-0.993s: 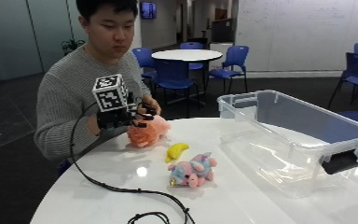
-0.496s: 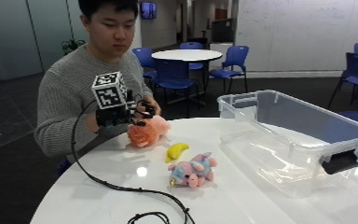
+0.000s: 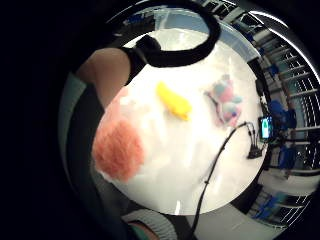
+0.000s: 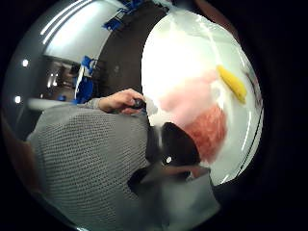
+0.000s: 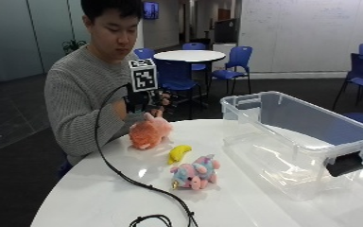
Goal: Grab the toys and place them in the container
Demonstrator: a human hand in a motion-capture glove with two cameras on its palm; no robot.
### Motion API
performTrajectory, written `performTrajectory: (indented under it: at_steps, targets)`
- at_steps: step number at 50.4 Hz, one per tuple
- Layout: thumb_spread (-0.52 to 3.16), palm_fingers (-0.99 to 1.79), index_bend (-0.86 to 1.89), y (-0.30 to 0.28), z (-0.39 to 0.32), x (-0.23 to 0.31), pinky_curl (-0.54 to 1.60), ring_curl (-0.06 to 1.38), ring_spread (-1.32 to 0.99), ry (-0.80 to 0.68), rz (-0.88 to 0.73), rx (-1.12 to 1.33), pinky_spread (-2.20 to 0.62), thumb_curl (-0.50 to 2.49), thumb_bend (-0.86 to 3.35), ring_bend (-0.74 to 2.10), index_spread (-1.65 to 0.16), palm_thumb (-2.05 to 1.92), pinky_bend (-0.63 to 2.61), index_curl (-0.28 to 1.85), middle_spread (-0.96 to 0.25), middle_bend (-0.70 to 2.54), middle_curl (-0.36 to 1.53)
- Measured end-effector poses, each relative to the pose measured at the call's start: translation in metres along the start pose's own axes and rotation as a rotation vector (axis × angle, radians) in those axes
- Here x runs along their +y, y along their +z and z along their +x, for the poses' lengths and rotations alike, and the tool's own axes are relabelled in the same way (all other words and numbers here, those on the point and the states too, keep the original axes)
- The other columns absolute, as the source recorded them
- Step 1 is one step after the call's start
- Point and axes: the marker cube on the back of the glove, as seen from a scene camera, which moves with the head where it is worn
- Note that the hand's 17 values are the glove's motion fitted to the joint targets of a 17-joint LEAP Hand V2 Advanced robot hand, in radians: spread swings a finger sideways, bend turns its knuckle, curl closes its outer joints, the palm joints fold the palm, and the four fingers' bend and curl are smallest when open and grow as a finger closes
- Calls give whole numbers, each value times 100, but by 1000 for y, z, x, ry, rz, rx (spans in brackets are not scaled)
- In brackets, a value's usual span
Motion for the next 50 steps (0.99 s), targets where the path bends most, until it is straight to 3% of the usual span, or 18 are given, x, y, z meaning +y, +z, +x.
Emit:
performTrajectory:
  at_steps: [15, 26, 30, 50]
  targets:
    - [136, 2, 16, 27, -2, 2, 36, 24, -23, 8, -65, -8, 1, 31, -1, 58, -38, 13, 94, 24, -19, 20, 27]
    - [135, 1, 16, 100, -8, 16, 37, 25, -23, 74, -211, 48, 1, 31, -1, 61, -38, 12, 98, 26, -19, 19, 29]
    - [135, 2, 15, 121, -9, 17, 38, 26, -23, 90, -190, -3, 1, 32, 0, 62, -38, 15, 102, 26, -19, 18, 30]
    - [139, 18, 16, 120, -9, 14, 42, 37, -31, 103, -155, 67, -16, 40, 7, 107, -43, 36, 132, 25, -17, 12, 21]
